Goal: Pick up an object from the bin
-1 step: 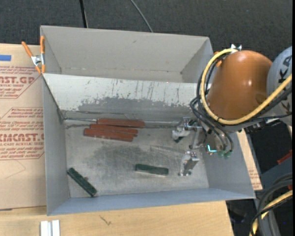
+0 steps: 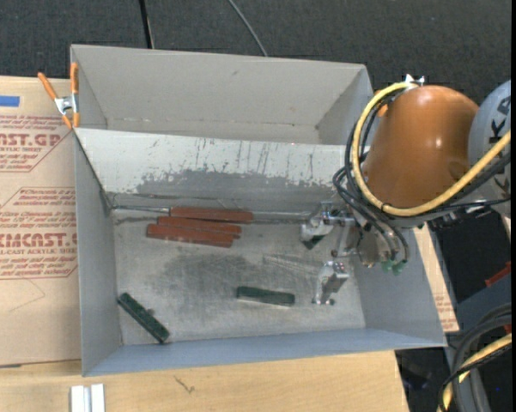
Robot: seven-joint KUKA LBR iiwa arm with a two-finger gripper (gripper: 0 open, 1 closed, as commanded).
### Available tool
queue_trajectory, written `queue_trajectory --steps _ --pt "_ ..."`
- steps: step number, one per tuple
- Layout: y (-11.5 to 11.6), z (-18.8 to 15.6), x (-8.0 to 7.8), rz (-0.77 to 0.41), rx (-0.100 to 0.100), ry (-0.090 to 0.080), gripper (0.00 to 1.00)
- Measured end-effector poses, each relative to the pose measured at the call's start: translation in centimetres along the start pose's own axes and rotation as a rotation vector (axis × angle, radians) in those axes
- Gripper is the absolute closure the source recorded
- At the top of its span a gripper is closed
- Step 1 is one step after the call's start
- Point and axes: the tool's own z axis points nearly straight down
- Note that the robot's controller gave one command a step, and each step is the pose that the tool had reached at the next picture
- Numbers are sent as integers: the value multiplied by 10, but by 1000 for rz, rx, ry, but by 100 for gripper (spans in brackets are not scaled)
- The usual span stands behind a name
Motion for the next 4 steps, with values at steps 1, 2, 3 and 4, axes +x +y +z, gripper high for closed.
queue_trajectory --steps 1,2,3,4 --pt "19 70 -2 112 -1 -3 0" --pt "46 81 -8 163 -2 1 0" --pt "37 99 -3 287 0 1 0" --pt "39 172 -5 355 0 -7 0"
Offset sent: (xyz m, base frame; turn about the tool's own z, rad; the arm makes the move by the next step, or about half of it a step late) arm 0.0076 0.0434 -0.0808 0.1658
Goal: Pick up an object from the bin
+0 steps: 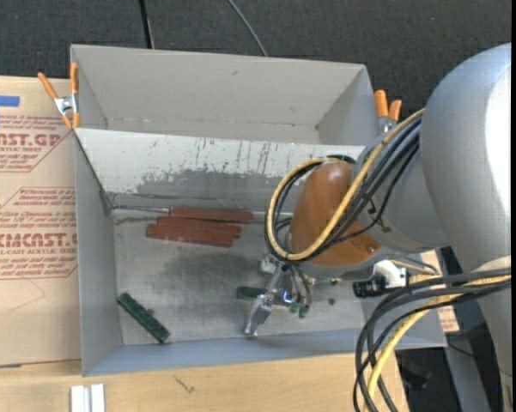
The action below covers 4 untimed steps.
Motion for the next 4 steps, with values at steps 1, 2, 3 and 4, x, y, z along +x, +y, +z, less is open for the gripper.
queue_trajectory --steps 1,2,3,4 --pt "2 -6 4 -70 -1 4 100" --pt "2 -6 4 -70 -1 4 100" --pt "1 -10 6 -70 0 7 100" --pt "1 -25 7 -69 2 11 100"
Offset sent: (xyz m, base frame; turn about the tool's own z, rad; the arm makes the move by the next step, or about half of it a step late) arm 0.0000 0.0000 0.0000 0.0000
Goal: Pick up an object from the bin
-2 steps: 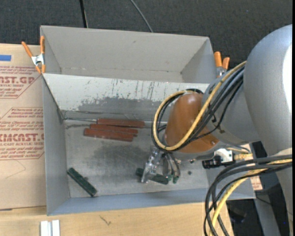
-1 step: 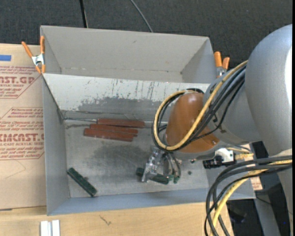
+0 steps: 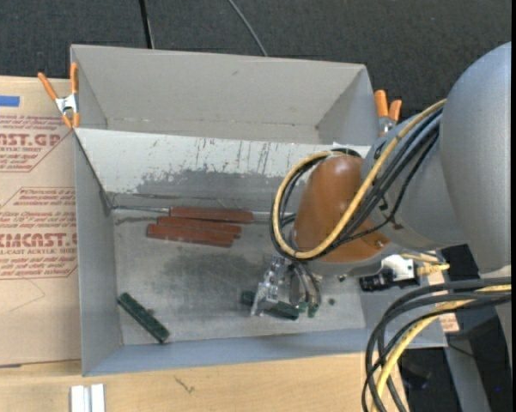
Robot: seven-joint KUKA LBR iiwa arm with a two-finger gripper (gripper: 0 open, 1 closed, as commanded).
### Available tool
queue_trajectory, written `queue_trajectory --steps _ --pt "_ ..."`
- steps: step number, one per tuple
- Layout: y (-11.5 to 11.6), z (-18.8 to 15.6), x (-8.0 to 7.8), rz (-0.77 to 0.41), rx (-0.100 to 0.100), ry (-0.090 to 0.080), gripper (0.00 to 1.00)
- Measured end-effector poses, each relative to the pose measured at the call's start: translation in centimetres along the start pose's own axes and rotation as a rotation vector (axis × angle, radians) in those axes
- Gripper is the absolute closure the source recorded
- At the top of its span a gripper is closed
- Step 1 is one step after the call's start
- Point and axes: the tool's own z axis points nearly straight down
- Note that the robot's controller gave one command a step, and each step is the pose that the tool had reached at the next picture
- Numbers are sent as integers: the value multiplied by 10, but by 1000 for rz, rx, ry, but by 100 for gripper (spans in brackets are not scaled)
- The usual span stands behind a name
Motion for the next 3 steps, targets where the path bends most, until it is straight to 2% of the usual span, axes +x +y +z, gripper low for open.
queue_trajectory --steps 2,3 --pt "0 -24 -1 0 -1 -4 100" --pt "0 -33 0 0 1 1 100"
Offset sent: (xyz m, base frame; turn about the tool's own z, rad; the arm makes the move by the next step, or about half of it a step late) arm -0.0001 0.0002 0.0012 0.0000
